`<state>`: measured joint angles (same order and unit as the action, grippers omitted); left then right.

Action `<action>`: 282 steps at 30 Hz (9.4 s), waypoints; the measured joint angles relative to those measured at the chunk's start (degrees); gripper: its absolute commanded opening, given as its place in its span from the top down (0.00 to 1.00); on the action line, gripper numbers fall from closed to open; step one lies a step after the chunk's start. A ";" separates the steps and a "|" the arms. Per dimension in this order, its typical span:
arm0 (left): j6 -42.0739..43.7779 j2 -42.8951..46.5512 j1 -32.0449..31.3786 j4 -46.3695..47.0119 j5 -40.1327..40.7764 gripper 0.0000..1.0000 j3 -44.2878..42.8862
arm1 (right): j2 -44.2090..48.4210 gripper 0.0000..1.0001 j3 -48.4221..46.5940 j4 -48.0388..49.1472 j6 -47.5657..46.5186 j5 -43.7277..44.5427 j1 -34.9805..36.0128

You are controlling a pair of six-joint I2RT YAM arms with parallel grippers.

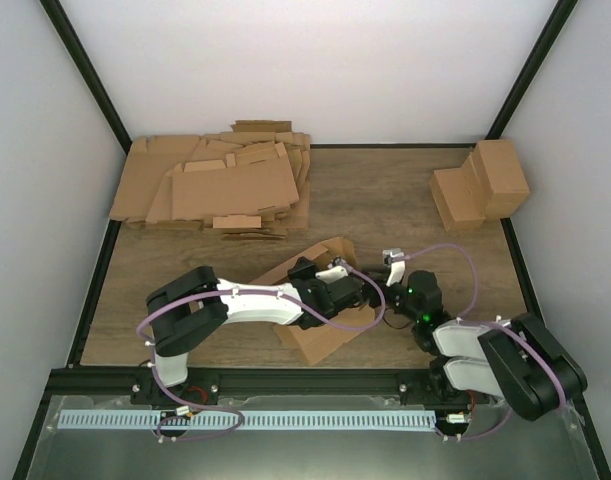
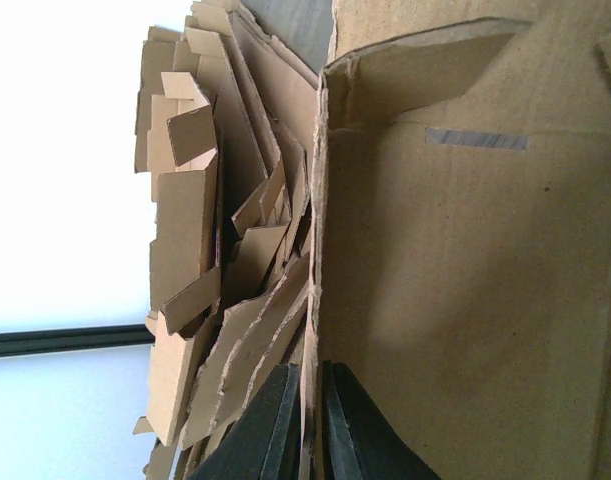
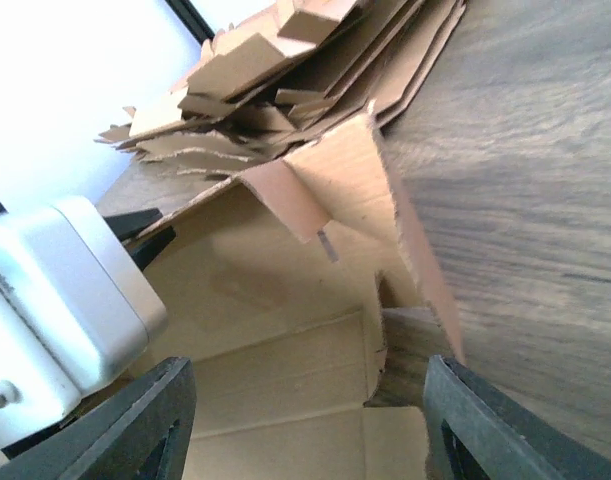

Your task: Fold the paper box

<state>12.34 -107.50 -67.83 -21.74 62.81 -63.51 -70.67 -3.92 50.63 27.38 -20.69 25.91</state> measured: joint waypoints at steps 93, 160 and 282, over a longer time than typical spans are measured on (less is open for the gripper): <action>25.97 2.16 -5.16 21.38 6.47 0.96 7.82 | -22.12 0.47 -12.70 6.23 -7.28 -21.31 -7.72; 12.55 9.03 2.91 8.31 -6.60 0.44 3.56 | -27.87 0.90 -21.73 1.62 -13.64 -7.96 -2.56; 8.22 6.10 -0.42 5.16 4.20 0.96 5.57 | 6.93 0.08 -20.83 -57.77 4.87 6.51 -2.23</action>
<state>20.56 -101.41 -68.25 -16.58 67.00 -57.93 -63.75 -24.75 -7.14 32.25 -14.17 23.68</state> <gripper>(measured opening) 0.042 0.918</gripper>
